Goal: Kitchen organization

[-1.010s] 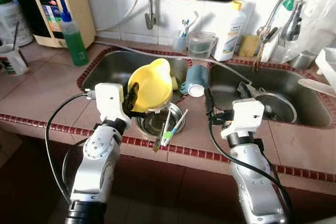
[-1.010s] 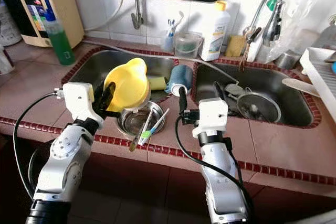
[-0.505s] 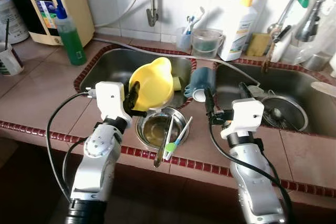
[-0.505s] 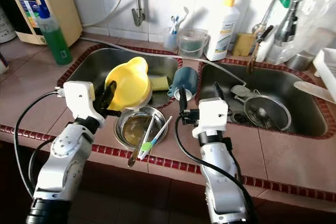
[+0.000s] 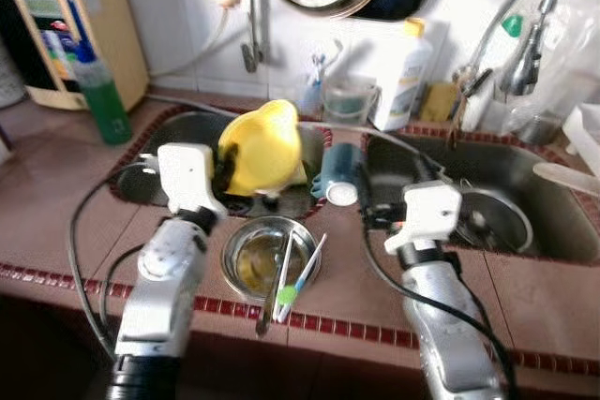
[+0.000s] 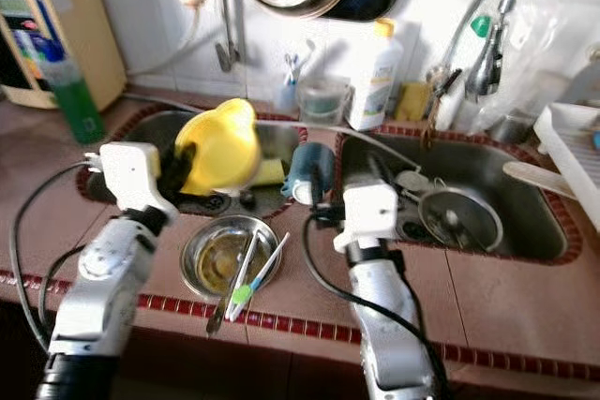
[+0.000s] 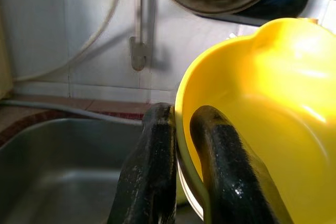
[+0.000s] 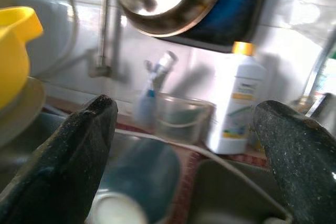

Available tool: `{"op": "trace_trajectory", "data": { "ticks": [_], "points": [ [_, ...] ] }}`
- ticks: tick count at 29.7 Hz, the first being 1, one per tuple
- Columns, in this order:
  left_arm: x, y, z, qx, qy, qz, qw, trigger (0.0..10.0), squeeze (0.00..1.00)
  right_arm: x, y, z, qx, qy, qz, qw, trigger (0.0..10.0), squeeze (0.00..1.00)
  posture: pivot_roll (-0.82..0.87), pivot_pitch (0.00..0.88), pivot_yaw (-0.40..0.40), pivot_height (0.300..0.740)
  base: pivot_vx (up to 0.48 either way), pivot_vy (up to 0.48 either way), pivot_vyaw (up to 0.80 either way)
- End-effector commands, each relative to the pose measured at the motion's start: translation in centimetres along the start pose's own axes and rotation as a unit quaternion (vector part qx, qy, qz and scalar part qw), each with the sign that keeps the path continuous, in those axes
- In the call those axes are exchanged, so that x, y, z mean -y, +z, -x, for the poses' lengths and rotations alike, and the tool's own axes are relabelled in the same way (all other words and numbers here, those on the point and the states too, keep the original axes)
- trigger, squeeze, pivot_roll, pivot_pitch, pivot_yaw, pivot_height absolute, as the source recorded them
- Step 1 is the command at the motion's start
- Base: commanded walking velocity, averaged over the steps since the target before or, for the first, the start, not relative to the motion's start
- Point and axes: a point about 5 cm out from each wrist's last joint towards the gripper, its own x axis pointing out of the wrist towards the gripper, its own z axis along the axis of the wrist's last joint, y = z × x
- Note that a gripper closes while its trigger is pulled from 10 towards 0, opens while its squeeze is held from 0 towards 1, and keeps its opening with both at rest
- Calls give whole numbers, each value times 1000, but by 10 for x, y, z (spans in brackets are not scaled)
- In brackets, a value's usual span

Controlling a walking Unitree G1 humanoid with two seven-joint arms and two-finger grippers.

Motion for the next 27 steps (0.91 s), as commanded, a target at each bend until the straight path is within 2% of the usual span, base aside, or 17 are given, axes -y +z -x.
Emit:
{"op": "trace_trajectory", "data": {
  "ticks": [1, 5, 15, 21, 27],
  "points": [
    [7, 3, -4, 12, -8, 8, 1000, 10000, 0, 8, 2, 1, 2, -8, 6, 1000, 10000, 0, -227, 0, -6, 740, 0, 0, 0],
    [7, 4, -3, 13, -8, 16, 1000, 10000, 0, 7, 2, 3, -1, -5, 5, 1000, 10000, 0, -227, 0, -5, 740, 0, 0, 0],
    [4, 3, -4, 16, -21, -21, 999, 10000, 0, 2, 4, 6, -3, 21, -1, 1000, 10000, 0, -232, 0, -4, 740, 0, 0, 0],
    [0, 5, -13, 17, -43, -51, 998, 10000, 0, -11, 7, 13, -12, 90, -24, 996, 10000, 0, -239, 0, 2, 740, 0, 0, 0],
    [-3, 3, -23, 14, -50, -73, 996, 10000, 0, -14, 13, 22, -18, 109, -28, 993, 10000, 0, -247, 0, 12, 740, 0, 0, 0]
  ]
}}
